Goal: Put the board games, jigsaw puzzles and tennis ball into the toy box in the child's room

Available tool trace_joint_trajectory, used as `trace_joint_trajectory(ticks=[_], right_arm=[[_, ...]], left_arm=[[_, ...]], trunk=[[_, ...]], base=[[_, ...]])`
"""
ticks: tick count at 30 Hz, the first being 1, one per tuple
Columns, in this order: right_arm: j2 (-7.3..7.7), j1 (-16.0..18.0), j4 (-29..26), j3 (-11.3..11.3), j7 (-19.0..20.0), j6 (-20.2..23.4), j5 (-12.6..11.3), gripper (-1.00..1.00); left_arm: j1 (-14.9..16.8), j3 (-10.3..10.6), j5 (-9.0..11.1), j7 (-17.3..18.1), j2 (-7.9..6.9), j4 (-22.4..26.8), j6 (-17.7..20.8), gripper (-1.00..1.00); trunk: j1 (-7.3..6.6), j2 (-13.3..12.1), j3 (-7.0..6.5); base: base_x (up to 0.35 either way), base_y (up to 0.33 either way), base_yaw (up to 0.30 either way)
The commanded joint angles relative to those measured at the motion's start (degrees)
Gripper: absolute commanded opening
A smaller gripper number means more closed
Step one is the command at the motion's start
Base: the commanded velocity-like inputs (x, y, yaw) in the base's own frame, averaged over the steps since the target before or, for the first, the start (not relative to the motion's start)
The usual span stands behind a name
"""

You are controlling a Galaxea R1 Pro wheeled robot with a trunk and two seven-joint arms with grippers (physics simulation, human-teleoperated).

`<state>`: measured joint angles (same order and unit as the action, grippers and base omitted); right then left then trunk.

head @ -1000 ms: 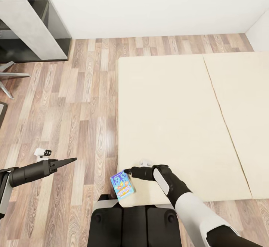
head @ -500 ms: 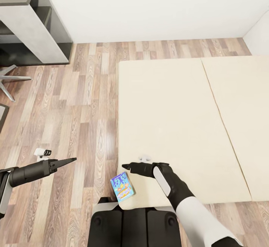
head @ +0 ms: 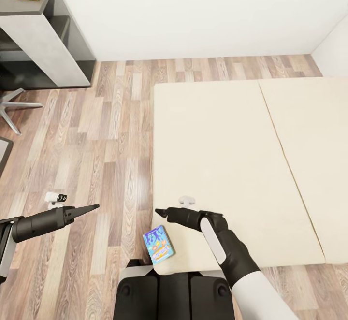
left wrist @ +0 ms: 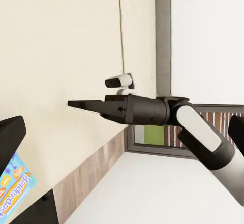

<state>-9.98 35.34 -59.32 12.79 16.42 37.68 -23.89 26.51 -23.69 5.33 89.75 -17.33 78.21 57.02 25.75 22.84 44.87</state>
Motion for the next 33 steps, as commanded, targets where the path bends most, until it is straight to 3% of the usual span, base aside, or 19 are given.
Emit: trace_joint_trajectory(ticks=[1, 17, 24, 28, 33], right_arm=[[-0.01, -0.2, -0.6, -0.1, 0.1, 0.3, 0.0, 1.00], [-0.01, -1.7, -2.9, -0.5, -1.1, -0.8, 0.0, 1.00], [-0.01, -1.4, -3.2, -0.2, -0.4, 0.6, 0.0, 1.00], [-0.01, -1.3, -2.5, -0.4, -0.5, 0.3, -0.1, 1.00], [-0.01, -1.3, -1.6, -0.7, -0.6, 0.2, -0.1, 1.00]], left_arm=[[0.0, 0.0, -0.1, 0.3, -0.01, 0.0, 0.6, 1.00], [0.0, -0.1, -0.1, 0.3, -0.02, 0.0, 0.5, 1.00], [-0.8, 2.1, 0.5, -0.6, 2.25, -0.8, 1.7, 1.00], [-1.4, 2.2, 0.4, -0.5, 3.54, -2.0, 1.1, 1.00], [-1.6, 2.2, 0.4, -0.4, 3.86, -3.6, 0.7, 1.00]], trunk=[[0.04, 0.1, -0.03], [0.04, 0.1, -0.80], [0.04, 0.1, -0.80], [0.04, 0.1, -0.80], [0.04, 0.1, -0.80]], base=[[0.000, 0.000, 0.000], [0.000, 0.000, 0.000], [0.000, 0.000, 0.000], [0.000, 0.000, 0.000], [0.000, 0.000, 0.000]])
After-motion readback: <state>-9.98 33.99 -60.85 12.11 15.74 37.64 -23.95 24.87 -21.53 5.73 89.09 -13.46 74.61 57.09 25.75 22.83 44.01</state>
